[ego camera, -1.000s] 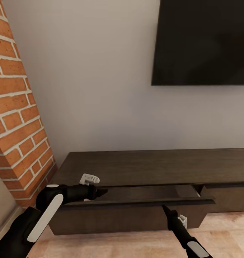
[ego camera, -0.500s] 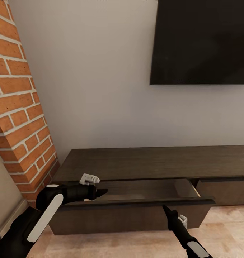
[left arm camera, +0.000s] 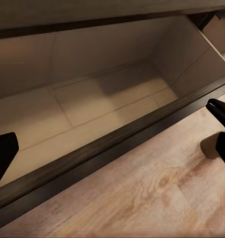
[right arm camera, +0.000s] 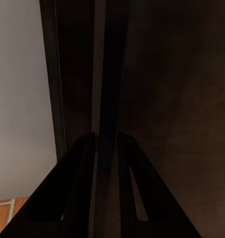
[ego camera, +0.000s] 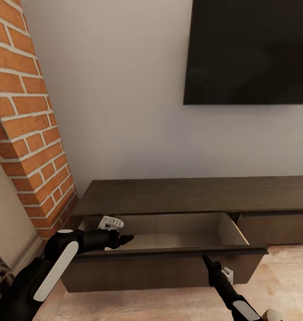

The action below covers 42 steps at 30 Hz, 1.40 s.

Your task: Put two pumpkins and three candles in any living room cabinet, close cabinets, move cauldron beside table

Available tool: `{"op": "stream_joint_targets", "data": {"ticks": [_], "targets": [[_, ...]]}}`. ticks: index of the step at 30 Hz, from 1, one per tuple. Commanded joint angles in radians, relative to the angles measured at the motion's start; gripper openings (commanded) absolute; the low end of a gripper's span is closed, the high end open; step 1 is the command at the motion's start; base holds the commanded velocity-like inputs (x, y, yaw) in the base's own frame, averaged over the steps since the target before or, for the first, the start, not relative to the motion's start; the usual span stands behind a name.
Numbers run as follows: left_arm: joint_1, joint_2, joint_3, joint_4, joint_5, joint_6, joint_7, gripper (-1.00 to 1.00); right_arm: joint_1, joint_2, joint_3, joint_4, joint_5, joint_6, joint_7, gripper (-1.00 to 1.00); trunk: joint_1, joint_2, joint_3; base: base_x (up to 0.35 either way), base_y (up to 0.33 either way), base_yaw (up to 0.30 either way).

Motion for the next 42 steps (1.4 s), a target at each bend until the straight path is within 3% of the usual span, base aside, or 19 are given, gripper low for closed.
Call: {"op": "stream_joint_targets", "data": {"ticks": [1,42], "targets": [[-0.001,0.000,-0.001,0.000,-0.007,0.002,-0.007,1.00,-0.001,0.001,0.016,-0.001,-0.012,0.017,0.014,-1.00,-0.001,-0.001,-0.001,-0.108,0.000,0.000],[-0.001,0.000,-0.001,0.000,-0.007,0.002,-0.007,1.00,-0.001,0.001,0.015,-0.001,-0.012,0.021,0.006,-1.00,-0.001,-0.001,-0.001,-0.055,0.000,0.000]]}}
